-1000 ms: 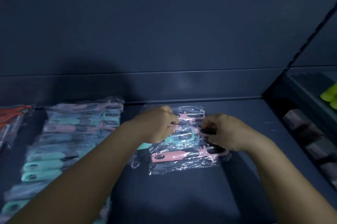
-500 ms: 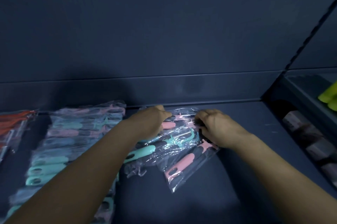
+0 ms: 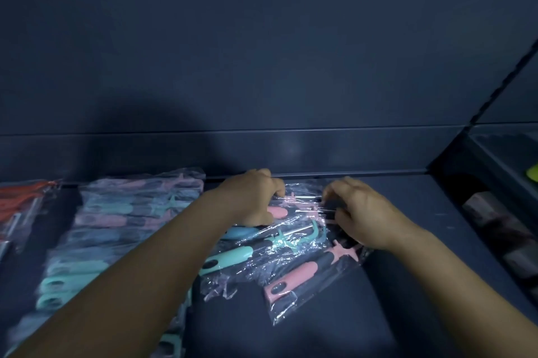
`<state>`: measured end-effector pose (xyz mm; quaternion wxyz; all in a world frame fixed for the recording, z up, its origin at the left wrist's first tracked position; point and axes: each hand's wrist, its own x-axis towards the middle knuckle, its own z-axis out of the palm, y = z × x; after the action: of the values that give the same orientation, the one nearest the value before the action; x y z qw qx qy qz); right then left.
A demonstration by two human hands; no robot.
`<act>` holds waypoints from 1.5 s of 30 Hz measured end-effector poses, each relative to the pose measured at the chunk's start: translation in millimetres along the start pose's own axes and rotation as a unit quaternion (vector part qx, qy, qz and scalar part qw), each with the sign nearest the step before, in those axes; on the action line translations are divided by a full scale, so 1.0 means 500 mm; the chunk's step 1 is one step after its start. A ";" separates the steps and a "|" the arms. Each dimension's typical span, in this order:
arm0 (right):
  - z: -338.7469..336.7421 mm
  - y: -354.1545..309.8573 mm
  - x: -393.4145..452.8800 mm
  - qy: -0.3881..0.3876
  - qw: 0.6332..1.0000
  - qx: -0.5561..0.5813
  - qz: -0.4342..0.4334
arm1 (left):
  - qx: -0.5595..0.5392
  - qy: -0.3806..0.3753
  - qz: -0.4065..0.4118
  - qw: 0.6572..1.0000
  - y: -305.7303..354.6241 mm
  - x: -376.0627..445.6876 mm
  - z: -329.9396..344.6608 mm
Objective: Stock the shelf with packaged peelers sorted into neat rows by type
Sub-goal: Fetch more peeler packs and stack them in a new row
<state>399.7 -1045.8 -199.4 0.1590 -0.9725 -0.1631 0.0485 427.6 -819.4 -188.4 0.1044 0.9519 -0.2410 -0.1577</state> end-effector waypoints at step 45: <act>0.020 -0.038 0.090 0.165 0.931 0.303 0.122 | -0.057 0.121 -0.133 0.982 -0.054 -0.043 -0.019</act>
<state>434.9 -1010.7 -204.7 0.4634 -0.8849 0.0076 -0.0467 424.3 -784.3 -181.5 0.1644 0.9801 -0.0883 -0.0671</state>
